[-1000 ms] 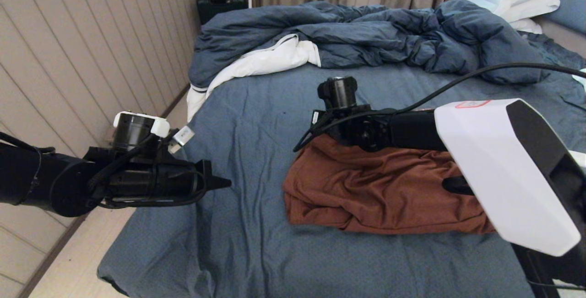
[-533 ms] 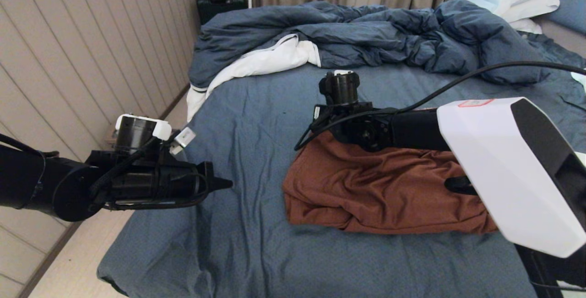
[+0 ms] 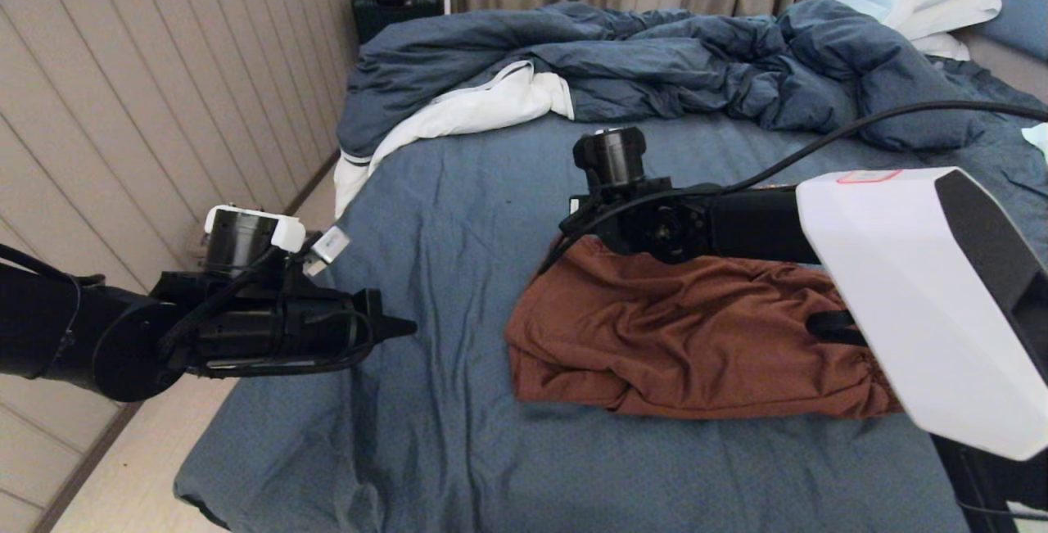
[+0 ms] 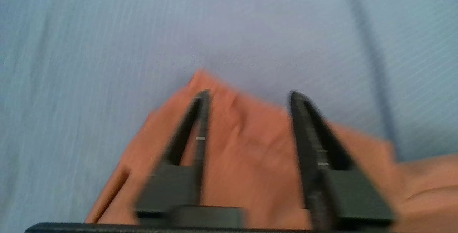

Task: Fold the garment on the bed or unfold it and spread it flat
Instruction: Fold the brown shorts

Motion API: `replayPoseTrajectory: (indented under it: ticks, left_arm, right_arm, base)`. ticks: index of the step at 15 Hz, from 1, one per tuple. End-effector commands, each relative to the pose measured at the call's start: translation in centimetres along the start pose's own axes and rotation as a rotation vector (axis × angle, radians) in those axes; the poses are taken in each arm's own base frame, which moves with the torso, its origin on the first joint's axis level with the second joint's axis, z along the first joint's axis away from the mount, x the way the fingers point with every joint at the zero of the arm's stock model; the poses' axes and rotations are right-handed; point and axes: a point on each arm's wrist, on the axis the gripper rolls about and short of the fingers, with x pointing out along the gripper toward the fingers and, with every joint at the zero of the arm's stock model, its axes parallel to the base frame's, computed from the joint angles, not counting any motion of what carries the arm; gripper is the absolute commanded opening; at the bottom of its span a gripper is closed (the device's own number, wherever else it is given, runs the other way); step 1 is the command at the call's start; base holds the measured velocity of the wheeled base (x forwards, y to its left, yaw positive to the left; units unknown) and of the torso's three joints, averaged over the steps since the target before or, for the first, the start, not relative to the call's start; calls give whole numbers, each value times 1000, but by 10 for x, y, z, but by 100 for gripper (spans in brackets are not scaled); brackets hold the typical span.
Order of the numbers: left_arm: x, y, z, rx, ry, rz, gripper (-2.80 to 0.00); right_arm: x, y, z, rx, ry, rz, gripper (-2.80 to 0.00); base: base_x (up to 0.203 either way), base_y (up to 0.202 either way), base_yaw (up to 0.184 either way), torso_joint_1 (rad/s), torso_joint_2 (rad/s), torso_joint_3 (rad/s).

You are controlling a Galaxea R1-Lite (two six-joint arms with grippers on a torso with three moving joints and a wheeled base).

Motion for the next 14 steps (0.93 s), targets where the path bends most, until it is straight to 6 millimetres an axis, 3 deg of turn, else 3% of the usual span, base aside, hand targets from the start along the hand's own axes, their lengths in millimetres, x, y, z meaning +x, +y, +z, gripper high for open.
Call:
replayPoseTrajectory:
  ticks: [1, 4, 6, 8, 10, 11, 14]
  left_arm:
    - [1, 1, -1, -3, 2, -2, -280]
    - [-1, -1, 0, 0, -3, -5, -280]
    - [-3, -2, 0, 2, -9, -8, -280]
    - [-5, -3, 0, 4, -13, -10, -280]
    - [-3, -2, 0, 2, -6, -7, -280]
    - [-1, -1, 0, 0, -3, -5, -280]
    - [-1, -1, 0, -2, -3, -5, -280]
  right_arm:
    - [-7, -4, 12, 13, -32, -4, 0]
    - [-23, -12, 32, 40, -69, 5, 0]
    - [-55, -38, 66, 78, -115, -1, 0]
    - [-90, -79, 87, 72, -83, -33, 0]
    - [-123, -120, 91, 58, 14, -25, 0]
    - [-140, -146, 85, 50, 138, 1, 0]
    - [-159, -222, 72, 192, 397, 34, 0]
  base:
    - [0, 0, 0, 0, 0, 0]
    - [0, 0, 0, 0, 0, 0]
    - [0, 0, 0, 0, 0, 0]
    - [0, 0, 0, 0, 0, 0]
    - [0, 0, 0, 0, 0, 0]
    - [0, 0, 0, 0, 0, 0]
    - [0, 0, 0, 0, 0, 0]
